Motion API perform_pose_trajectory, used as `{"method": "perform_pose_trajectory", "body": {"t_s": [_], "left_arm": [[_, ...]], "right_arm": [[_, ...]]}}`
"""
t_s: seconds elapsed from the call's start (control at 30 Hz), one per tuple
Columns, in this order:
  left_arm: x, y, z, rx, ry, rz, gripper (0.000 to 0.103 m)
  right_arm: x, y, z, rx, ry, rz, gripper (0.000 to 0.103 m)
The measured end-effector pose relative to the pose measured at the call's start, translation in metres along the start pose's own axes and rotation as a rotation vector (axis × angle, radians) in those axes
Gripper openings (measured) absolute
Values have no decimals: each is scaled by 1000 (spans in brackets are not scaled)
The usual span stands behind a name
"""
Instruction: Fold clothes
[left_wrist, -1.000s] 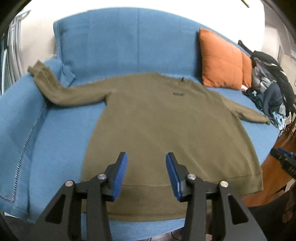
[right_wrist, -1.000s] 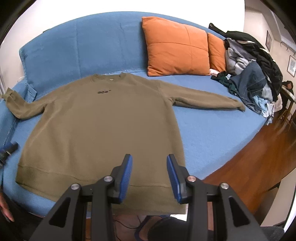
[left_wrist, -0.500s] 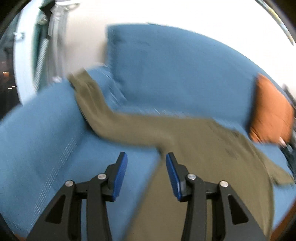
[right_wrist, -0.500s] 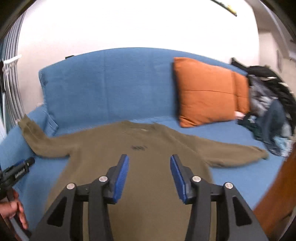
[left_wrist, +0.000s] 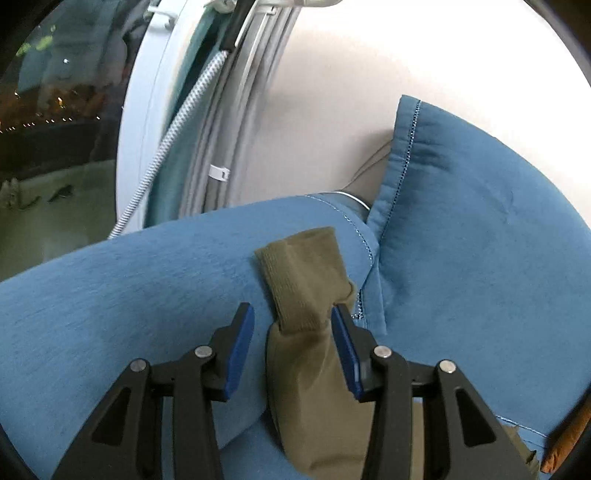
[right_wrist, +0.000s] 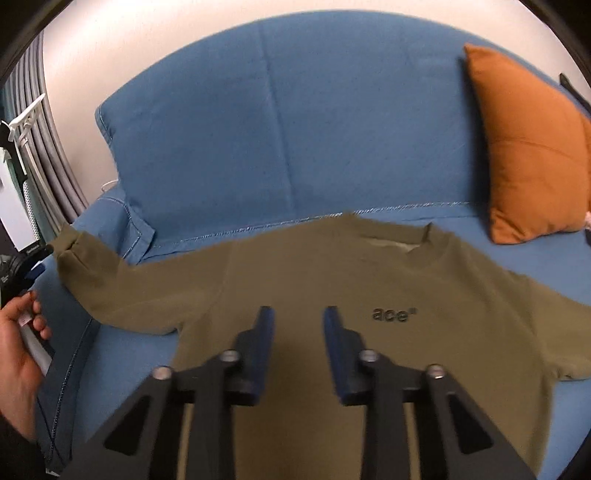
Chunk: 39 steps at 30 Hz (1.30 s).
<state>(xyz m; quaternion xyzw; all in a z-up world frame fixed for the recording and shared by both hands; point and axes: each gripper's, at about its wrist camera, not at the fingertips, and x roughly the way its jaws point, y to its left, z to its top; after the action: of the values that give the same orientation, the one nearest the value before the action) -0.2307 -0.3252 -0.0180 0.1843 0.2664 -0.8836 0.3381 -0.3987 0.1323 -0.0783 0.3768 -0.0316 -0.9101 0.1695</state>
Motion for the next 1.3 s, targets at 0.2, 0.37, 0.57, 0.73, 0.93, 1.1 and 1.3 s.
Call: {"method": "perform_pose_trajectory", "body": {"t_s": [0.2,0.37,0.57,0.73,0.93,1.1,1.3], "left_arm": [[18,10,0,-10,26,-89,42],[25,0,0,12,35,-112,13],[-10,-58,-23,129,18,-268,12],[-43,-143,-97,271,186,-605,12],[-41,-195,-200,330,485,-692,11],[-42,-215,-230,439,545,-680,11],[-77,-247,-263,672,535,-773,10]], "right_arm": [[16,-7,-3,37,11,64,10],[20,-6,-3,40,24,84,11],[41,-31,-3,202,112,201,11],[59,-54,-9,368,185,350,11],[86,-88,-27,596,273,465,37],[98,-113,-42,769,303,554,40],[107,-127,-51,865,321,611,47]]}}
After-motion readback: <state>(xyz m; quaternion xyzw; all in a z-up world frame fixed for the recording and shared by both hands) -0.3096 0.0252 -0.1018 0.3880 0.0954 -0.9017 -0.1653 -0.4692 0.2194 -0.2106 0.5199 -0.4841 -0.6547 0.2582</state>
